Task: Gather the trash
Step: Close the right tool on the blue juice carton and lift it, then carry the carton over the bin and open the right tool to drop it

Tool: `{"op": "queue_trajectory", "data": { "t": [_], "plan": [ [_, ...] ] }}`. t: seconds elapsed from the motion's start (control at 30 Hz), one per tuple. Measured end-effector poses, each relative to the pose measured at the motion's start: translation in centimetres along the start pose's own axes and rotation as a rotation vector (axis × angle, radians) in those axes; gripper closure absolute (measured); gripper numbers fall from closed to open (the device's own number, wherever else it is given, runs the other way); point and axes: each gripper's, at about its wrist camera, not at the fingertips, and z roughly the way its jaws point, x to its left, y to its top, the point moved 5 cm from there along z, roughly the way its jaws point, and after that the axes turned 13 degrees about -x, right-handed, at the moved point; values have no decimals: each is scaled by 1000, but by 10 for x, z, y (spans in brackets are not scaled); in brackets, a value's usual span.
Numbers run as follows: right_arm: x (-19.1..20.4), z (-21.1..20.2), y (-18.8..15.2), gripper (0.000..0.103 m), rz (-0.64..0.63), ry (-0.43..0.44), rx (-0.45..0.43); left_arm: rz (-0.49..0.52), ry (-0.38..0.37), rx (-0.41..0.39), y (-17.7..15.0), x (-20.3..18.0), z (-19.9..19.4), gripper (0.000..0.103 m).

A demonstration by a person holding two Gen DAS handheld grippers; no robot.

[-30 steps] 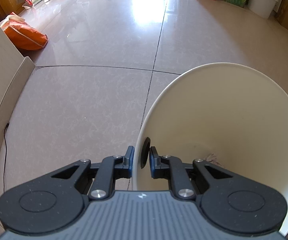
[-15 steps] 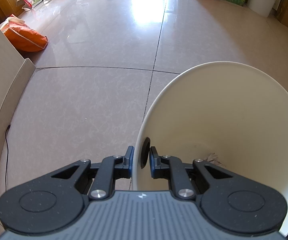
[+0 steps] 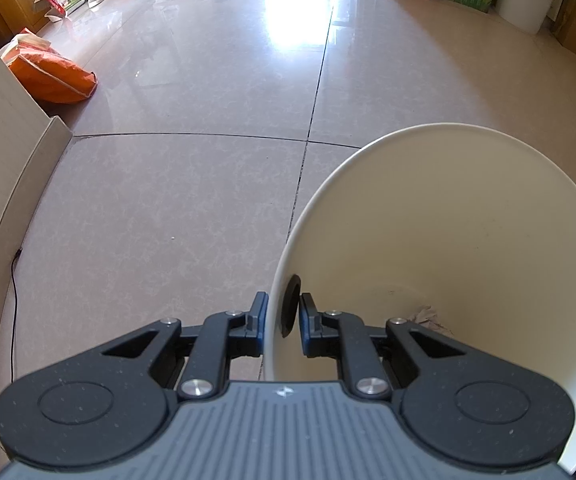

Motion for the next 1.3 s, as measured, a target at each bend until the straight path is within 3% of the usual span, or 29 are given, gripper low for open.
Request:
{"op": "queue_trajectory", "data": {
  "t": [0.3, 0.63, 1.07, 1.3],
  "plan": [
    [9, -43, 20, 45, 31, 55, -73, -10, -3, -1, 0, 3, -1, 89],
    [42, -108, 73, 45, -2, 114, -193, -15, -4, -1, -1, 4, 0, 89],
    [108, -241, 205, 45, -188, 257, -462, 6, -2, -4, -2, 1, 1, 89],
    [151, -269, 265, 45, -279, 340, -556, 10, -3, 1, -1, -2, 1, 89]
  ]
}}
